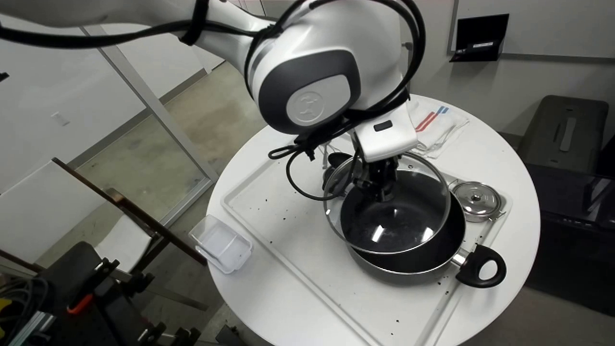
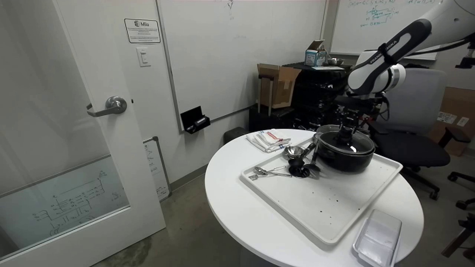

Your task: Remove the glass lid from the black pot.

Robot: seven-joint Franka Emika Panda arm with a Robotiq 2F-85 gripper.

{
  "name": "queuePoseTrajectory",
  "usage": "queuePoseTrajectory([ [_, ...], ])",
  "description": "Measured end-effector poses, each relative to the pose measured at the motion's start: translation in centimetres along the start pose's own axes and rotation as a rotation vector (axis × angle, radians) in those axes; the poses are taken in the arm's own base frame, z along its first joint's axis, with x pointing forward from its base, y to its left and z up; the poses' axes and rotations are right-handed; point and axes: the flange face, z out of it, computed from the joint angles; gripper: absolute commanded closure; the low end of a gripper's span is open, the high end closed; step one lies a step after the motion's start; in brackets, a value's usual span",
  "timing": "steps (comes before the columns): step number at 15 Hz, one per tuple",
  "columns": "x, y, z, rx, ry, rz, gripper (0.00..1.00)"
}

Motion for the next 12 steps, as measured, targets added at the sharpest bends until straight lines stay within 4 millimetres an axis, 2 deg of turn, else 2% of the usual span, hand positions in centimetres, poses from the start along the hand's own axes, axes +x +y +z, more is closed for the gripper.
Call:
queuePoseTrajectory([
  [6, -4.2, 0.2, -1.2, -0.007, -0.037, -0.163, 0.75],
  [12, -11.4, -0.9, -2.2, -0.047, 0.005, -0.384, 0.75],
])
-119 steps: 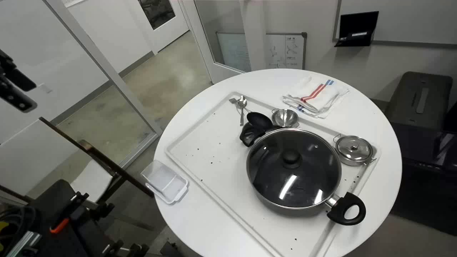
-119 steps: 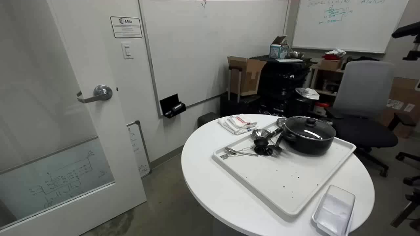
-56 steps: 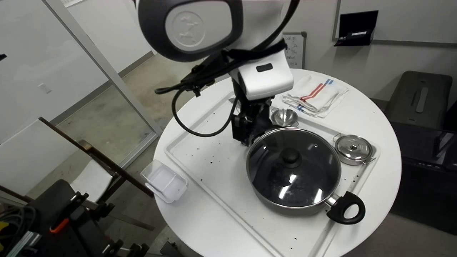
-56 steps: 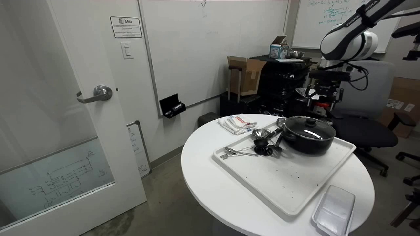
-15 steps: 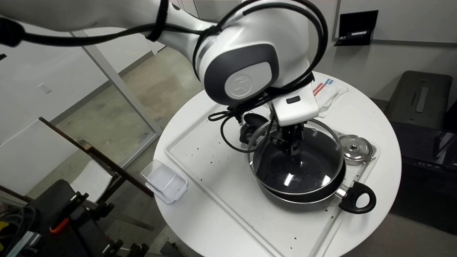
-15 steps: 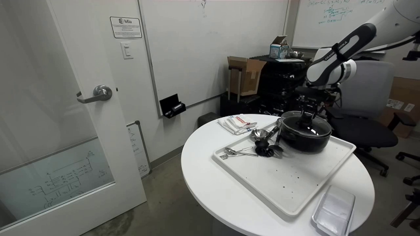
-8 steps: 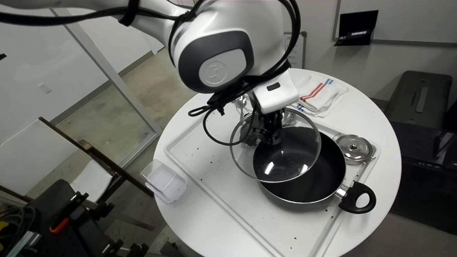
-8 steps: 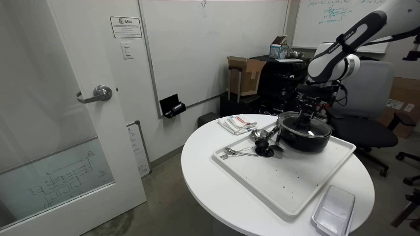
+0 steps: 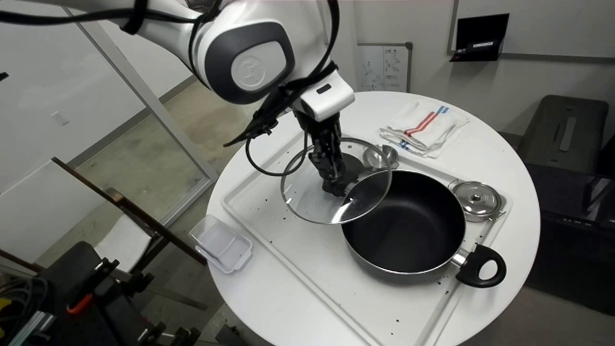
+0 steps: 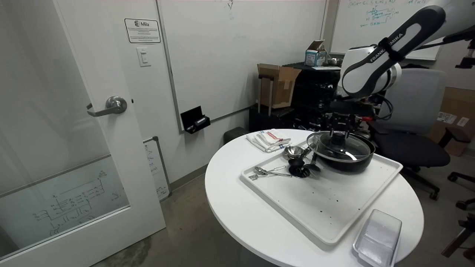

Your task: Remove the glass lid from the black pot.

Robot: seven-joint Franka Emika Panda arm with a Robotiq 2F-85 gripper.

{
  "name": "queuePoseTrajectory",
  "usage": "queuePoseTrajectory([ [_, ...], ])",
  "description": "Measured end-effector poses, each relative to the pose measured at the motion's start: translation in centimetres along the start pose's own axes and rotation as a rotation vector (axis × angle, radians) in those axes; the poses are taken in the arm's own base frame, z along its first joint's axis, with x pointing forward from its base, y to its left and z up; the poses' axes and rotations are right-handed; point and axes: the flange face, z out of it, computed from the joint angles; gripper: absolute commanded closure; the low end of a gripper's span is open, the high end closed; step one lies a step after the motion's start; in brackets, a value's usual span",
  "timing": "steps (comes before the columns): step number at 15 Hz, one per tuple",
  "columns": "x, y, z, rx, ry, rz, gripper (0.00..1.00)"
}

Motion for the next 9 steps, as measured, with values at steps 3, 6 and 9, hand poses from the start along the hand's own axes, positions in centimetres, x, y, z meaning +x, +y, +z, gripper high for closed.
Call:
queuePoseTrajectory([
  [3, -3.7, -1.9, -0.7, -0.026, 0.032, -0.118, 0.75],
  [6, -7.4, -3.3, -1.2, -0.050, 0.062, -0.232, 0.75],
  [9, -10.8, -4.1, -1.3, -0.078, 0.084, -0.349, 0.75],
])
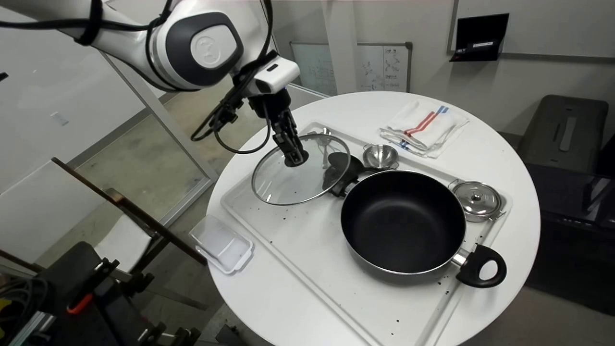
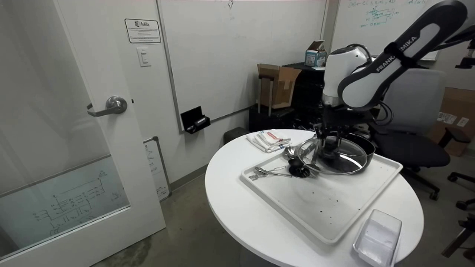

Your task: Remove the glass lid from the black pot.

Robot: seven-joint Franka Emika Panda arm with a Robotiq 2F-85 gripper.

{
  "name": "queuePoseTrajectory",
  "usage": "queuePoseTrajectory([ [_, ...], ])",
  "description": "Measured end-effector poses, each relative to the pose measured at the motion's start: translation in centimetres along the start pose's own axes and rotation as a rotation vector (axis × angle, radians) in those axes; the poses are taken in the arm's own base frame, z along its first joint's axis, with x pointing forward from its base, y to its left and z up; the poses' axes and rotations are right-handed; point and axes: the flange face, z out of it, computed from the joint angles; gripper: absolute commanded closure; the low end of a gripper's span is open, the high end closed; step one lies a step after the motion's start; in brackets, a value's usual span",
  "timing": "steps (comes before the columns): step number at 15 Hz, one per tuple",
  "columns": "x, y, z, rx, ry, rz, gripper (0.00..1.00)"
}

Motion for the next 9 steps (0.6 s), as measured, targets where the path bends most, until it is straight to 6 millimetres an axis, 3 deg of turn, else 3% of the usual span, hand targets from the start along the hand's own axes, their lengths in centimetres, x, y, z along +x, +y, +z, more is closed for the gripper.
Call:
queuePoseTrajectory([
  [4, -3.4, -1.4, 0.0, -0.034, 0.015, -0.173, 0.75],
  [9, -6.5, -1.8, 0.5, -0.060, 0.002, -0.367, 0.75],
])
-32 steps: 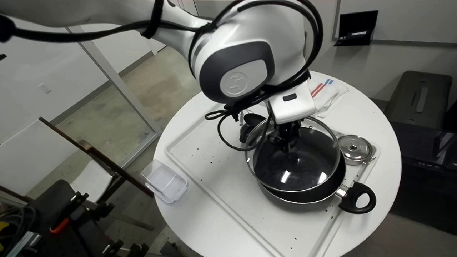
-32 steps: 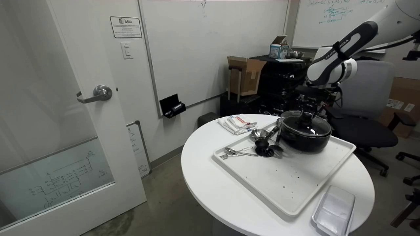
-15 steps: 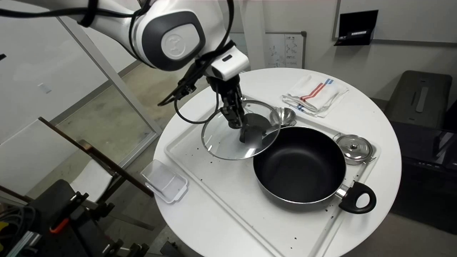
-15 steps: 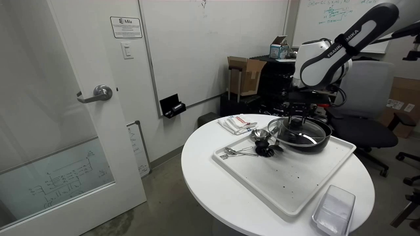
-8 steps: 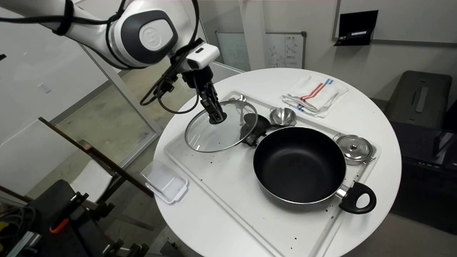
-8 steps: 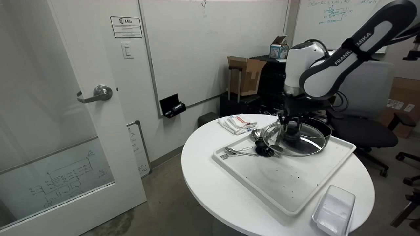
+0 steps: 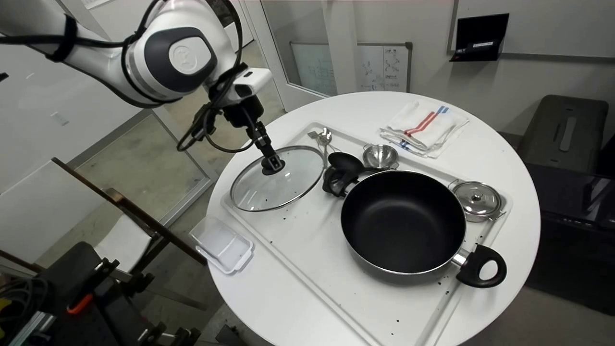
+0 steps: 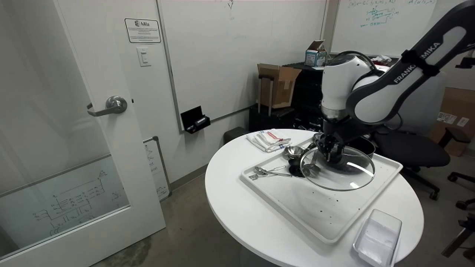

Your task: Remove the glass lid from the black pot.

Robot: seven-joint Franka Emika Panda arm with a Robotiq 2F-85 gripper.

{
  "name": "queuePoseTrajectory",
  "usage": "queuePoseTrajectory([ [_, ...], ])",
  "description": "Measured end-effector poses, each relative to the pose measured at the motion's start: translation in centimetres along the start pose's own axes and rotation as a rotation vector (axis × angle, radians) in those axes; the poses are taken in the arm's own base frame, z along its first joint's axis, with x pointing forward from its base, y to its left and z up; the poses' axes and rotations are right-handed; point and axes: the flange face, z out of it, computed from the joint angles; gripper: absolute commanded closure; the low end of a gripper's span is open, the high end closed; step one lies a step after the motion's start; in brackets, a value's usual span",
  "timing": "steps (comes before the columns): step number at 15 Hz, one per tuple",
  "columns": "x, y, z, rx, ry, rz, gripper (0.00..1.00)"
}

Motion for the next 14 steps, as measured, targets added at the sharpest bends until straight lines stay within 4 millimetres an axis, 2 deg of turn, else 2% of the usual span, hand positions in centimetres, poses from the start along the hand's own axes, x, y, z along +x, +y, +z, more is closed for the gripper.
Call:
queuePoseTrajectory([
  [8, -3.3, -1.3, 1.7, 0.024, -0.069, -0.299, 0.75],
  [14, -3.2, -0.6, 2.9, 0.088, -0.118, -0.410, 0.75],
])
